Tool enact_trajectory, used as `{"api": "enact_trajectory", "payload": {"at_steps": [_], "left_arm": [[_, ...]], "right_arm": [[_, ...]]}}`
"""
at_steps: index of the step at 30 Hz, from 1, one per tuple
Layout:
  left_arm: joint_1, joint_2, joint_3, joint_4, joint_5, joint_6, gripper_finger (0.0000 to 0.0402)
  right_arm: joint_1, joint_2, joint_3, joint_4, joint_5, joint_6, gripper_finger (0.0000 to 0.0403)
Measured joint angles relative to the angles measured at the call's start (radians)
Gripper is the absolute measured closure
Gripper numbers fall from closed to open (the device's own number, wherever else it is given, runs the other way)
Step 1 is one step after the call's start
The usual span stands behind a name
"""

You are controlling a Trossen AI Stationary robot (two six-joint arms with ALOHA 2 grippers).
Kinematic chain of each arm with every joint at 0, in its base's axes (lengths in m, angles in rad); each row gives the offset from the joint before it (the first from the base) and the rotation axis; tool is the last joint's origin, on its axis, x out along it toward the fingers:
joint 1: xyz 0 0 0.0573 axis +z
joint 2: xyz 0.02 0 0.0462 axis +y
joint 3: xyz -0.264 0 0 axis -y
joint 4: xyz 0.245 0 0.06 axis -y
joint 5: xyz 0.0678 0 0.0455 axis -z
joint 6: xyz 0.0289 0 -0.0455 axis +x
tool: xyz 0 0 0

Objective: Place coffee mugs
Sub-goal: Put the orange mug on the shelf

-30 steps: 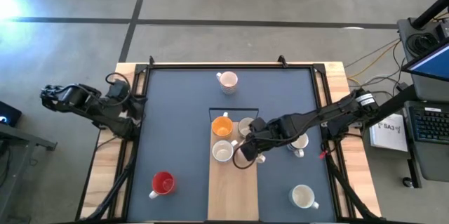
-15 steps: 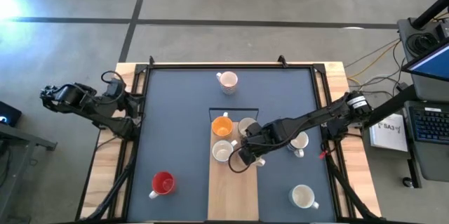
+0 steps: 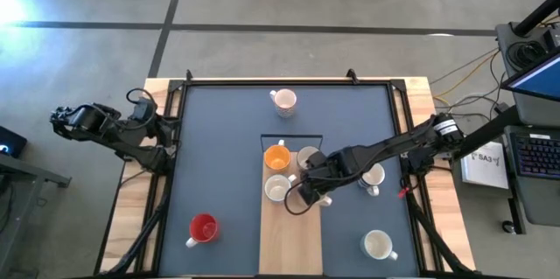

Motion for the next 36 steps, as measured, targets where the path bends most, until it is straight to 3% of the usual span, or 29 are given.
{"api": "enact_trajectory", "payload": {"at_steps": [36], "left_arm": [[0.0, 0.0, 0.0, -0.006, 0.001, 0.001, 0.0322]], "right_arm": [[0.0, 0.038, 0.01, 0.034, 0.027, -0.034, 0.0369]]}}
